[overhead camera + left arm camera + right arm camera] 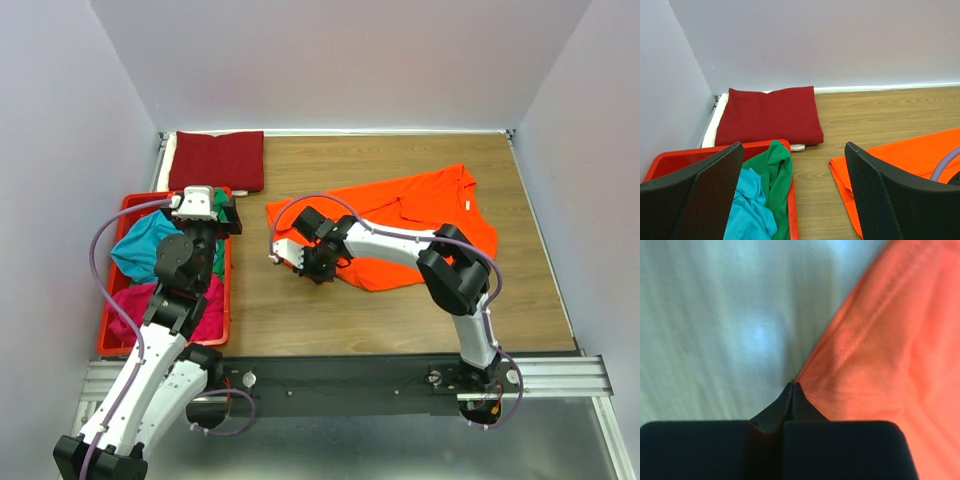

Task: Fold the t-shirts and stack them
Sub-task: Fold the tshirt

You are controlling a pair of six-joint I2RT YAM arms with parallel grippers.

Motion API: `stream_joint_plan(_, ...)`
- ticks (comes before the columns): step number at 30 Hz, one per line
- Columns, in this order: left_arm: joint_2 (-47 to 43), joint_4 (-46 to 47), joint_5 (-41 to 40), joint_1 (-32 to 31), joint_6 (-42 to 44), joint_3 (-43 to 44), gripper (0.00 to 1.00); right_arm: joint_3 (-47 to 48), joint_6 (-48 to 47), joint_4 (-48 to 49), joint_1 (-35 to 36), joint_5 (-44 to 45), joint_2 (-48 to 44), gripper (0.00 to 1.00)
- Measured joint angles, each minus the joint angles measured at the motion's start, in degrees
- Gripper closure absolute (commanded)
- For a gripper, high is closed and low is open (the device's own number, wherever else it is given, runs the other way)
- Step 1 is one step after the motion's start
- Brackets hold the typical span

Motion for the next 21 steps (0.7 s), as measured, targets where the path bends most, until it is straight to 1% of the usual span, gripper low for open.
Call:
stream_joint_plan(3, 0.0, 0.0, 0.0, 0.0, 0.0, 0.0, 0.11, -0.9, -0.1, 0.1, 1.8, -3.0, -0.4, 0.99)
stream_joint_plan(6, 0.0, 0.0, 0.0, 0.0, 0.0, 0.0, 0.11, -1.5, -0.2, -0.2, 5.8, -7.6, -0.5, 0.87)
stream_joint_plan(7, -0.1, 0.0, 0.0, 0.0, 0.0, 0.0, 0.11, -1.5, -0.2, -0.5, 7.6, -9.0, -0.4, 0.82)
stream_joint_plan(8, 0.0, 0.0, 0.0, 0.0, 0.0, 0.0, 0.11, -1.4, 0.0, -1.1, 9.3, -10.5, -0.2, 0.74)
stream_joint_plan(10, -0.1, 0.0, -0.2, 0.0, 0.0, 0.0, 0.11, -0.4, -0.2, -2.7, 11.3, -13.3, 0.5, 0.67)
stream_joint_plan(11, -0.2, 0.0, -0.3, 0.0, 0.0, 0.0, 0.11, 0.5, -0.1, -3.9, 12.5, -14.6, 1.1, 0.58)
stream_joint_plan(13, -0.5, 0.0, -0.5, 0.0, 0.0, -0.2, 0.11, 2.8, -0.5, -6.2, 13.1, -16.3, 2.1, 0.49)
stream_joint_plan(14, -0.6, 0.0, -0.5, 0.0, 0.0, -0.2, 0.11, 4.0, -1.0, -7.7, 13.0, -17.0, 2.2, 0.40)
stream_joint_plan(17, -0.9, 0.0, -0.6, 0.0, 0.0, -0.2, 0.11, 6.4, -2.1, -10.3, 12.3, -17.7, 1.9, 0.34)
stream_joint_plan(21, -1.2, 0.0, -0.6, 0.0, 0.1, -0.3, 0.10, 6.8, -4.5, -13.4, 10.7, -17.5, -0.2, 0.33)
